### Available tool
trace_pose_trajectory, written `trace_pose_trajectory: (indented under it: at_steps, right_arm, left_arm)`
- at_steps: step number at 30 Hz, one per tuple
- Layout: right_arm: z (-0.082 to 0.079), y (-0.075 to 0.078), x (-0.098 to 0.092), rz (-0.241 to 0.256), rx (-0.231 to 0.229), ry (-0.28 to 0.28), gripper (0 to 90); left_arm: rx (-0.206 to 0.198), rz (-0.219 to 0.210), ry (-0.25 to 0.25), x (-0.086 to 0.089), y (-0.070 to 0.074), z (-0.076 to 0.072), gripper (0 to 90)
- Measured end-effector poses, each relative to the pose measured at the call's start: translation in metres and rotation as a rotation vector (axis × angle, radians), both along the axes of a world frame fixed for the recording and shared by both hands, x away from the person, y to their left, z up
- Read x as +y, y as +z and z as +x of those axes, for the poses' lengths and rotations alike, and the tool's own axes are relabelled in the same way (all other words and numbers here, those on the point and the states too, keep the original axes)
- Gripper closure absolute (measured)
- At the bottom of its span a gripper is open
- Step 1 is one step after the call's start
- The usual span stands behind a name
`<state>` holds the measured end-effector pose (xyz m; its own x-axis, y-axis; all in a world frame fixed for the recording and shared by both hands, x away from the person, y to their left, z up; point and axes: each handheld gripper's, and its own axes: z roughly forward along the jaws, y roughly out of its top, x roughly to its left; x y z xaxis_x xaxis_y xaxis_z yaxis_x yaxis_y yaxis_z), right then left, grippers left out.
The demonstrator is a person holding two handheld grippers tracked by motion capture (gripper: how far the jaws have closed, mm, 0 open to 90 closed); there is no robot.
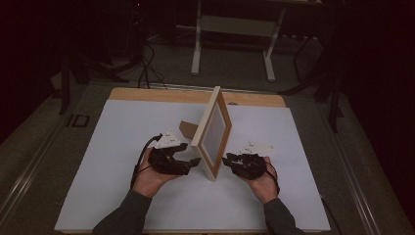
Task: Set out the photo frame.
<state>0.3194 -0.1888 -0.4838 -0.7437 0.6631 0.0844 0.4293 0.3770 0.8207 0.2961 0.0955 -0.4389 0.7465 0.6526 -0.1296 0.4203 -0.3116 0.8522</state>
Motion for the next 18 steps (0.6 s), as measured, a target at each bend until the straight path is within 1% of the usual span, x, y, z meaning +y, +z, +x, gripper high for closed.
trace_pose_trajectory:
  at_steps: [2,4,8,12,14,15,17,18]
  right_arm:
    - [0.0,0.0,-0.001,0.002,-0.001,0.0,70.1]
    - [-0.001,0.0,-0.002,0.007,0.001,-0.006,70.2]
    - [0.0,-0.002,-0.003,0.012,0.0,-0.004,70.0]
    - [-0.001,-0.002,-0.004,0.018,0.007,-0.004,69.4]
    - [-0.001,-0.002,-0.004,0.02,0.007,-0.004,69.3]
    - [-0.001,-0.002,-0.004,0.02,0.007,-0.004,69.4]
    - [-0.001,-0.002,-0.004,0.022,0.008,-0.007,69.4]
    - [-0.001,-0.003,-0.005,0.023,0.008,-0.006,69.4]
  left_arm:
    - [-0.012,-0.005,0.014,-0.004,0.003,0.001,26.1]
    - [-0.017,-0.017,0.014,-0.007,0.006,0.001,25.7]
    - [-0.032,-0.014,0.024,-0.015,0.011,0.003,22.2]
    - [-0.042,-0.022,0.038,-0.023,0.015,0.006,21.8]
    - [-0.057,-0.004,0.057,-0.027,0.016,0.006,24.0]
    - [-0.063,-0.001,0.063,-0.029,0.017,0.007,25.2]
    - [-0.069,-0.008,0.077,-0.031,0.017,0.007,29.2]
    - [-0.071,-0.019,0.075,-0.031,0.017,0.007,31.4]
